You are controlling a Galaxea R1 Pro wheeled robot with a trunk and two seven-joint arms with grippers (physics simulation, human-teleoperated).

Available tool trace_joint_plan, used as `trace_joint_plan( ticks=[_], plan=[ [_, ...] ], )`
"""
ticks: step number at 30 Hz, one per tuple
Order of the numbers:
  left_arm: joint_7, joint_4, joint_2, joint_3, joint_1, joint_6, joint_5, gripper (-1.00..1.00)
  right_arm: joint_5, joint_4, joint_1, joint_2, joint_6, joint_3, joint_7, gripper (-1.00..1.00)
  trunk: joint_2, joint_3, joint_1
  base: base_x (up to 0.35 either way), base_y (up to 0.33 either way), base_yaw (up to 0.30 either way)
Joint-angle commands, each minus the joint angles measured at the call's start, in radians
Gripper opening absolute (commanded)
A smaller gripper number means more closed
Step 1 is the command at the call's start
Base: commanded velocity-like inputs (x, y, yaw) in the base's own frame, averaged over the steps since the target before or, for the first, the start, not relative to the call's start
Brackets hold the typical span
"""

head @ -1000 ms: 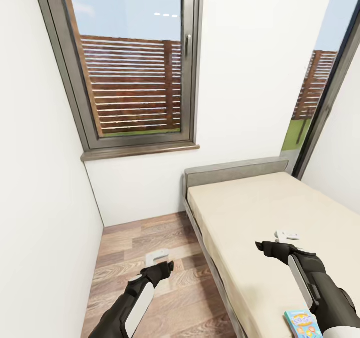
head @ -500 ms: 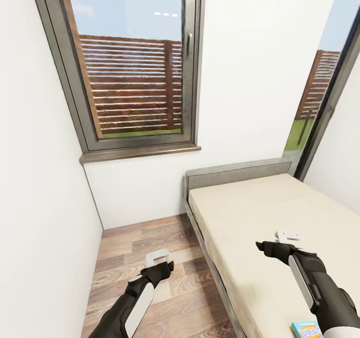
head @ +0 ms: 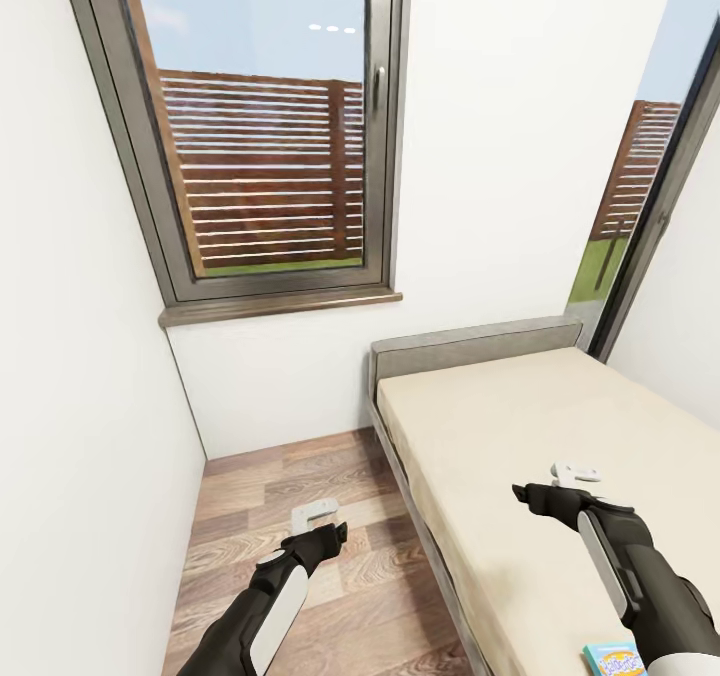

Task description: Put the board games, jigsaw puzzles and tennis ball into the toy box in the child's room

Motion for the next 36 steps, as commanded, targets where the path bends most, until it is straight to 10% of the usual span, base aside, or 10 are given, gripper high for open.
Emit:
trace_joint_plan(
  ticks=[1, 30, 36],
  plan=[
    [0.010, -0.002, 0.001, -0.003, -0.001, 0.003, 0.010, 1.00, -0.009, -0.001, -0.001, -0.001, 0.005, -0.002, 0.000, 1.00, -0.001, -0.001, 0.000, 0.002, 0.001, 0.000],
    [0.111, 0.001, 0.005, 0.025, -0.014, 0.050, 0.020, 1.00, -0.008, -0.011, -0.001, -0.001, 0.007, -0.006, 0.000, 1.00, -0.001, -0.001, 0.000, 0.000, 0.000, -0.002],
    [0.131, -0.013, 0.014, 0.078, -0.021, 0.111, 0.119, 1.00, -0.007, -0.006, -0.005, 0.000, 0.006, -0.007, -0.004, 1.00, -0.001, -0.001, 0.000, 0.000, 0.000, -0.020]
  ],
)
